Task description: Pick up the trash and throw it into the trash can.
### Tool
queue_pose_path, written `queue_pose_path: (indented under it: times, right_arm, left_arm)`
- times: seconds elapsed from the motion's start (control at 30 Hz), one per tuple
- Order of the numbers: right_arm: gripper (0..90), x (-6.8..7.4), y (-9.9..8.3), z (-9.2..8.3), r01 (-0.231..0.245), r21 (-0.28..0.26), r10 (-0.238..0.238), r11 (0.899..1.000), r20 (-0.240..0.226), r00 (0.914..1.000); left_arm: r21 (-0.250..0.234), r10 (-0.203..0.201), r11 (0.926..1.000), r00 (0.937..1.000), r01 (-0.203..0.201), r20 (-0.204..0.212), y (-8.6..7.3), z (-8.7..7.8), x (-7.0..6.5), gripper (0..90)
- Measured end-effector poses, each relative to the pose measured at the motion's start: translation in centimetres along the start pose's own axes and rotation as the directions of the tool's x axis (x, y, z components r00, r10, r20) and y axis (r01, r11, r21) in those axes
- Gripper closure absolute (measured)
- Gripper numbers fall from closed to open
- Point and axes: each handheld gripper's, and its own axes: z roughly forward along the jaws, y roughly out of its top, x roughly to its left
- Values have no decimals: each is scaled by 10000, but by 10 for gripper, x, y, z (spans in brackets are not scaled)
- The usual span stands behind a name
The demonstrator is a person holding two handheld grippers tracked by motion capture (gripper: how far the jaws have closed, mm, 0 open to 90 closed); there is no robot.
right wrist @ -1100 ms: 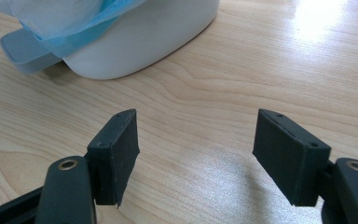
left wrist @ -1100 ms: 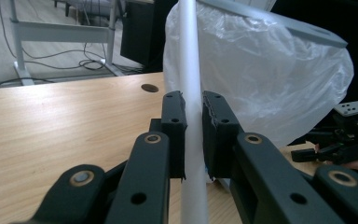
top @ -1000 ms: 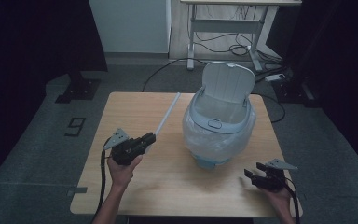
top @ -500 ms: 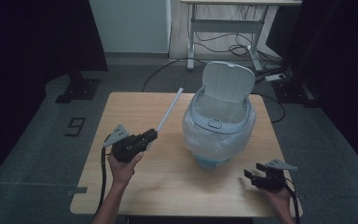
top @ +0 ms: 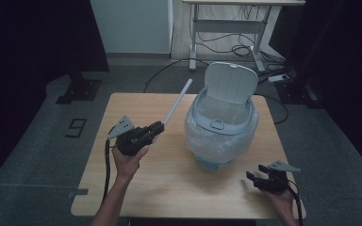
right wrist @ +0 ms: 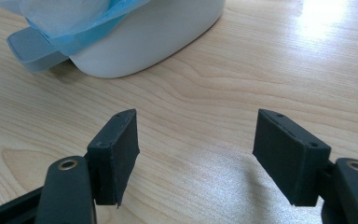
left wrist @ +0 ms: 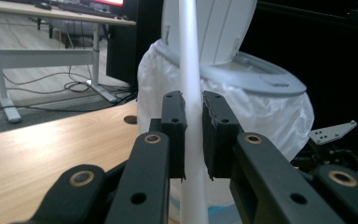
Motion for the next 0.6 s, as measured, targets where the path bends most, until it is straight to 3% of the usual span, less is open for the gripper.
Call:
queue_pose_path:
  times: [0.23,0.6]
  right_arm:
    - [305,0,0,0,-15,21,15,10000,-34,10000]
    - [305,0,-1,2,-51,98,50,9999,21,10000]
  left_arm:
    - [-179,90,9998,9999,-88,134,15,2,-5,795]
    - [-60,6,10000,9994,-4,359,28,11,-6,795]
